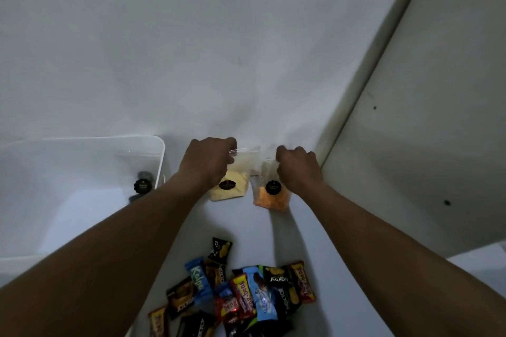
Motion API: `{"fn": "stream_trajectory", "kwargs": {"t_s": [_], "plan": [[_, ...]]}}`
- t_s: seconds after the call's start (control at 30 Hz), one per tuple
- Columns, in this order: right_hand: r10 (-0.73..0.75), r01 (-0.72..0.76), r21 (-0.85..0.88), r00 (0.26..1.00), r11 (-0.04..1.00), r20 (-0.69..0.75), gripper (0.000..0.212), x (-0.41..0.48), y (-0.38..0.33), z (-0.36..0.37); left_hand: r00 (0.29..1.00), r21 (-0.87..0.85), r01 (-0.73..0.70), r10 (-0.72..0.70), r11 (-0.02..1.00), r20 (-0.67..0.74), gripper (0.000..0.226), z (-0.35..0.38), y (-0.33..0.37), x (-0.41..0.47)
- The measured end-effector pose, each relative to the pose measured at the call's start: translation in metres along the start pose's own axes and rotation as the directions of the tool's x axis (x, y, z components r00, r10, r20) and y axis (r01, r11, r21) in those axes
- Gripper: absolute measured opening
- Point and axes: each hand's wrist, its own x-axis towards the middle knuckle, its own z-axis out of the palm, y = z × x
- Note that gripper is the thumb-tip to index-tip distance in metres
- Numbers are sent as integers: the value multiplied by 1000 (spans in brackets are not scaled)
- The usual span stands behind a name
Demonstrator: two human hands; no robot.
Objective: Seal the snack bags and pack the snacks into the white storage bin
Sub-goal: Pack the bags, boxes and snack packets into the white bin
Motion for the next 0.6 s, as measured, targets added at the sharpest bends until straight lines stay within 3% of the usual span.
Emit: {"fn": "stream_trajectory", "kwargs": {"t_s": [0.2, 0.6], "plan": [[17, -17, 5, 1000, 1000, 21, 26, -24, -10, -58, 996, -47, -52, 49, 998, -74, 19, -68, 2, -14], [64, -45, 146, 989, 988, -130, 20, -50, -96, -192, 998, -214, -32, 19, 976, -65, 10, -220, -58, -67]]}}
